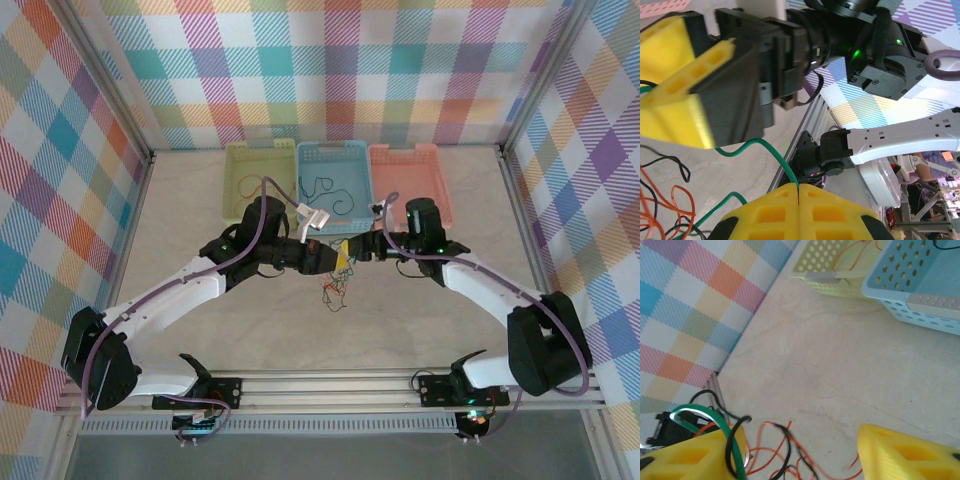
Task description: Untangle the cables
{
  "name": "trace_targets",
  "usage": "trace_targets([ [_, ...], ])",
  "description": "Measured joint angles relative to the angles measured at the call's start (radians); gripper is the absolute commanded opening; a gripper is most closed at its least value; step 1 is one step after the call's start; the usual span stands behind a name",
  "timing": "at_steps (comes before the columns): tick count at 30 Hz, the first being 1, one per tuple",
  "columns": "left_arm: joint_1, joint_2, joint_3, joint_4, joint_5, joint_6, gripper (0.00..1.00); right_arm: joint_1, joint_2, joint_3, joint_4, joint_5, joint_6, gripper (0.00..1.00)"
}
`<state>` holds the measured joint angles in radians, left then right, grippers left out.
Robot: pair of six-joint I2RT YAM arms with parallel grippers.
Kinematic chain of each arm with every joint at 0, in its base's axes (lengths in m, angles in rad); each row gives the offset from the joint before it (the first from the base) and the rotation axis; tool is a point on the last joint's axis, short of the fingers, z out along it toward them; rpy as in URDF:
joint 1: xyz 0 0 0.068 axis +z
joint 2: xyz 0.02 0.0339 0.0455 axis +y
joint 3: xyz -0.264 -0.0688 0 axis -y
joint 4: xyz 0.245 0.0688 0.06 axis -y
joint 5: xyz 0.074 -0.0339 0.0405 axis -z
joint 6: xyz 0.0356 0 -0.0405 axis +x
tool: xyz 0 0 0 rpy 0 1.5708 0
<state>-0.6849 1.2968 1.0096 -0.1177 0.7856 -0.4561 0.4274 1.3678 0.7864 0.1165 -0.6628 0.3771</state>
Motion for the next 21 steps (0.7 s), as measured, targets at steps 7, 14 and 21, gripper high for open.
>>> trace_targets([
  [7, -0.002, -0.009, 0.000, 0.006, 0.000, -0.007, 0.00, 0.010, 0.034, 0.064, -0.109, 0.114, -0.020, 0.48],
  [14, -0.002, -0.093, 0.001, 0.003, -0.005, -0.026, 0.00, 0.010, 0.039, 0.082, -0.193, 0.313, -0.028, 0.46],
  [21, -0.002, -0.214, 0.003, -0.026, -0.069, -0.026, 0.00, 0.005, 0.063, 0.082, -0.227, 0.439, -0.031, 0.45],
])
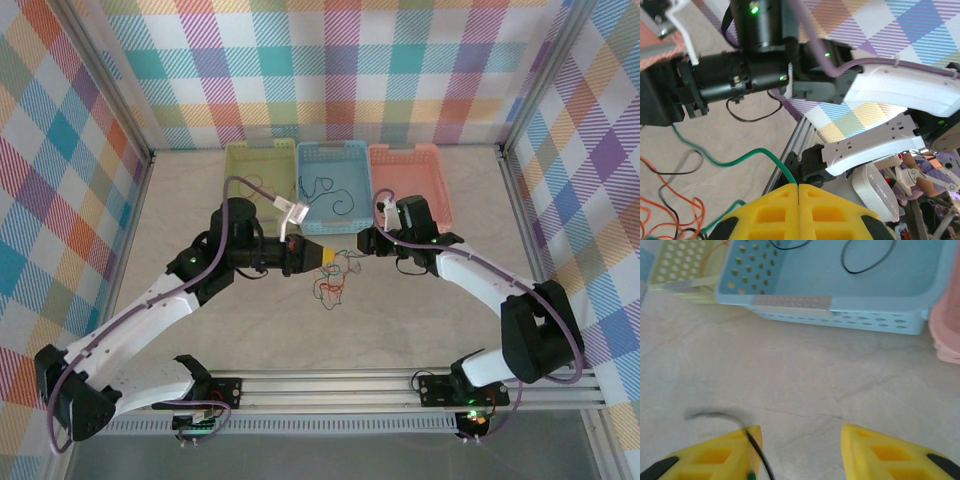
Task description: Untangle the cables
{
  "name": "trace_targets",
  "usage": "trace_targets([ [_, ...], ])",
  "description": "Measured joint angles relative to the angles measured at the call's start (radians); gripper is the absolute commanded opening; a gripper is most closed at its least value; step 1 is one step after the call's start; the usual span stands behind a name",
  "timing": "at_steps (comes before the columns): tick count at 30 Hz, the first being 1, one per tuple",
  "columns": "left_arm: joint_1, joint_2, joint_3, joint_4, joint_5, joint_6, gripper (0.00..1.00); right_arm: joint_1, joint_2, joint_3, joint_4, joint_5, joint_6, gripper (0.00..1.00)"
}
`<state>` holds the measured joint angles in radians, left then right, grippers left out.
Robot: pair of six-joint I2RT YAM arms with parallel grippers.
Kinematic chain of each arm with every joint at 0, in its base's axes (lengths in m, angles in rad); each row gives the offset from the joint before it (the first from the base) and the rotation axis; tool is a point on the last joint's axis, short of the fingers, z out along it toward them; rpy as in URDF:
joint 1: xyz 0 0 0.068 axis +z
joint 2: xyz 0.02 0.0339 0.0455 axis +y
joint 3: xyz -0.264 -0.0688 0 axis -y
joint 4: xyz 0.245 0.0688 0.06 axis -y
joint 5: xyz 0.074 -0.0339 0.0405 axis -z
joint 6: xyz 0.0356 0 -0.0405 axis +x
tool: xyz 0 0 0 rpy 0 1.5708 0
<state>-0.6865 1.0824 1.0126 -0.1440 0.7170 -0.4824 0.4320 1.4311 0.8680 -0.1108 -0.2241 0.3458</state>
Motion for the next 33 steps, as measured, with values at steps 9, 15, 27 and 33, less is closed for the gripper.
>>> trace_targets([
  [9, 0.003, -0.143, 0.033, -0.021, -0.110, -0.001, 0.00, -0.048, 0.007, -0.022, -0.018, 0.092, 0.005, 0.45],
  [15, 0.015, -0.115, 0.032, -0.022, -0.146, -0.011, 0.00, -0.074, -0.042, -0.091, 0.015, 0.083, 0.014, 0.49],
  [27, 0.018, -0.034, -0.040, 0.045, -0.293, -0.133, 0.00, -0.056, -0.516, -0.340, 0.348, -0.216, 0.054, 0.59],
  [33, 0.021, 0.024, -0.060, 0.100, -0.339, -0.220, 0.00, 0.055, -0.527, -0.343, 0.432, -0.358, 0.023, 0.64],
])
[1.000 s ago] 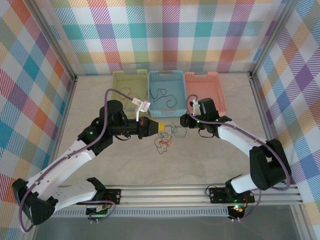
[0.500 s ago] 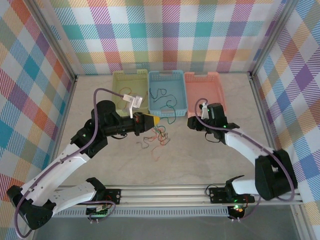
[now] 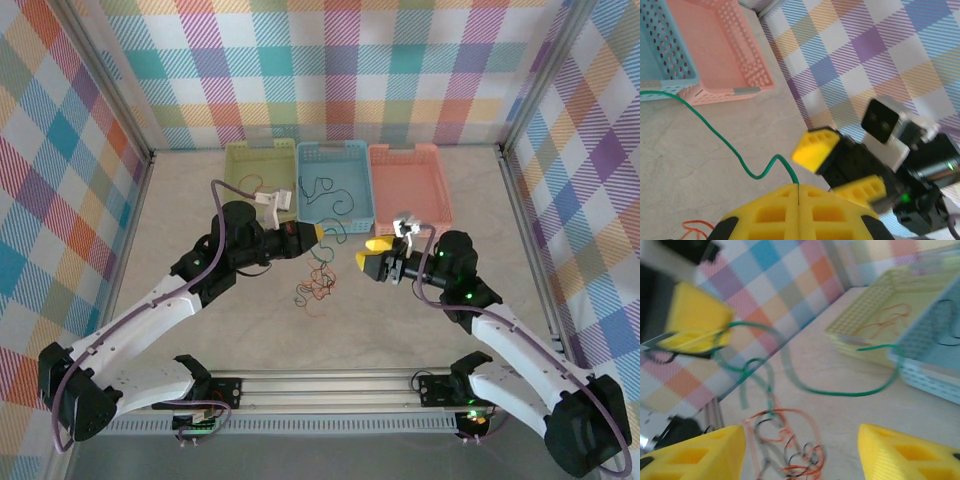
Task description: Untangle the cables
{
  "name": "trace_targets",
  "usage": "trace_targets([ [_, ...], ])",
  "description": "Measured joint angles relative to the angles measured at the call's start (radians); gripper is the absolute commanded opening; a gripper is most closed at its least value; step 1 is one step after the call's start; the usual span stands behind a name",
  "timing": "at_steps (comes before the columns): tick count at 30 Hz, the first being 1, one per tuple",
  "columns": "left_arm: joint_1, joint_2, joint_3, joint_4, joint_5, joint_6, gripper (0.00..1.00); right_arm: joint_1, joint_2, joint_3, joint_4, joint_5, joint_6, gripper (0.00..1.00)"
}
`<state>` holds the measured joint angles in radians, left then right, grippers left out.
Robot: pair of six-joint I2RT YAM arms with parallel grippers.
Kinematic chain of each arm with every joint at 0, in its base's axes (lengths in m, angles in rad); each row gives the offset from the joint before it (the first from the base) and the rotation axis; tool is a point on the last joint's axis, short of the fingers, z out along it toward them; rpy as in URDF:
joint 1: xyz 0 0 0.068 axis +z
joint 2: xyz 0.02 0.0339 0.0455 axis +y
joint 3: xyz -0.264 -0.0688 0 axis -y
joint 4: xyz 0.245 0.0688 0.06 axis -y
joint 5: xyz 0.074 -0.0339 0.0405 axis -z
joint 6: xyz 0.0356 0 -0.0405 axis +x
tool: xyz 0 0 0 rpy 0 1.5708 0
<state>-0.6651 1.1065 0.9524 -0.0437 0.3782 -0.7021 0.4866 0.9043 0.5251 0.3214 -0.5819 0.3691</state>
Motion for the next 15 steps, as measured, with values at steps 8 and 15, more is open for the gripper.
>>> trace_targets([
  [8, 0.000, 0.005, -0.014, 0.086, -0.032, -0.107, 0.00, 0.153, 0.113, 0.000, 0.060, 0.013, -0.092, 0.70],
  [15, 0.000, 0.005, -0.020, 0.113, -0.040, -0.174, 0.00, 0.231, 0.221, 0.031, 0.118, 0.120, -0.164, 0.69],
])
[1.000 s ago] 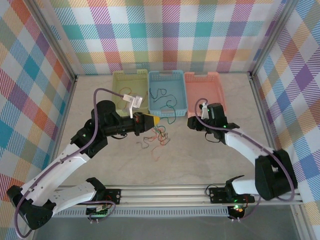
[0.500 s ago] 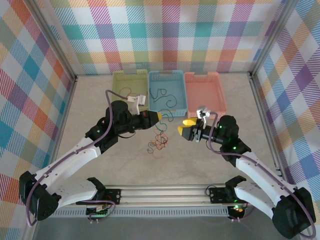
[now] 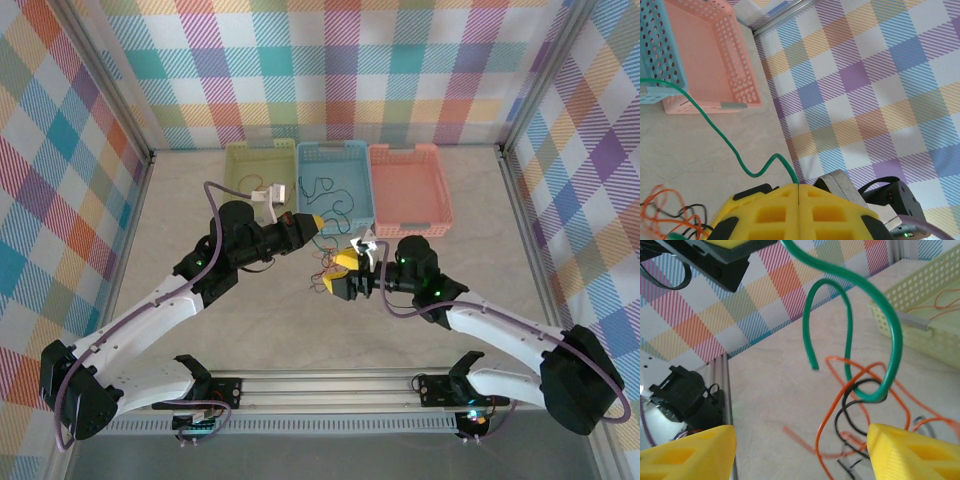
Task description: Untangle the cables
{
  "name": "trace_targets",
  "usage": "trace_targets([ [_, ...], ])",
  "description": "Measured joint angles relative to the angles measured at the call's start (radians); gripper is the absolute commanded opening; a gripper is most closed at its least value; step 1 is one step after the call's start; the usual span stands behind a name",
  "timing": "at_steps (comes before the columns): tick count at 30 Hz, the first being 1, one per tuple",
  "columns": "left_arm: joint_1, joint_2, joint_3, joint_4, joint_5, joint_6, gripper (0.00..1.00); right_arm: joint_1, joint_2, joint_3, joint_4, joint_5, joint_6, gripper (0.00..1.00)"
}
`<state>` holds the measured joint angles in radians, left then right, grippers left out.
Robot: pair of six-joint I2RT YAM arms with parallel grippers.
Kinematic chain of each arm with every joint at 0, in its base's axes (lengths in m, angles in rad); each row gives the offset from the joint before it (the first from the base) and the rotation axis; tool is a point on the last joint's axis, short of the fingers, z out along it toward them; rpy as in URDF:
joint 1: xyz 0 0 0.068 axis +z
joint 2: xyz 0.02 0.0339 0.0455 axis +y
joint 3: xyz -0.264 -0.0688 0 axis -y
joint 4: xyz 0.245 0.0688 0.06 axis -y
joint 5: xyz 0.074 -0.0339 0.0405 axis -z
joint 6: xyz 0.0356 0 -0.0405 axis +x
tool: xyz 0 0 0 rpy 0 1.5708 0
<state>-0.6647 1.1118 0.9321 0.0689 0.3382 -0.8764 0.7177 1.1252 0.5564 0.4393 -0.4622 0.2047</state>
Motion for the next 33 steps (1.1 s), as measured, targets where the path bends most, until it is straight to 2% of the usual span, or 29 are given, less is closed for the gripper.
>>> trace_targets([
  [3, 0.000, 0.000, 0.000, 0.000, -0.001, -0.007, 0.00, 0.006, 0.032, 0.007, 0.050, 0.040, -0.019, 0.62],
  [8, 0.000, 0.000, 0.000, 0.000, -0.008, -0.016, 0.00, 0.006, 0.124, 0.063, 0.062, 0.069, -0.031, 0.40],
  [13, 0.000, -0.006, 0.000, -0.005, -0.025, -0.018, 0.00, 0.009, 0.165, 0.078, 0.054, 0.061, -0.033, 0.28],
  [15, 0.000, -0.008, 0.002, -0.011, -0.039, -0.018, 0.00, 0.009, 0.172, 0.080, 0.044, 0.052, -0.040, 0.19],
  [18, 0.000, -0.008, 0.022, -0.023, -0.063, -0.018, 0.00, 0.009, 0.180, 0.080, 0.030, 0.043, -0.046, 0.10],
  [24, 0.000, 0.002, 0.097, -0.064, -0.098, -0.009, 0.00, 0.009, 0.205, 0.090, 0.017, 0.031, -0.074, 0.10],
  [29, 0.000, 0.015, 0.148, -0.104, -0.150, 0.025, 0.00, 0.009, 0.209, 0.100, -0.024, 0.045, -0.110, 0.04],
  [33, 0.011, 0.017, 0.214, -0.135, -0.192, 0.070, 0.00, 0.006, 0.209, 0.100, -0.069, 0.074, -0.140, 0.04],
])
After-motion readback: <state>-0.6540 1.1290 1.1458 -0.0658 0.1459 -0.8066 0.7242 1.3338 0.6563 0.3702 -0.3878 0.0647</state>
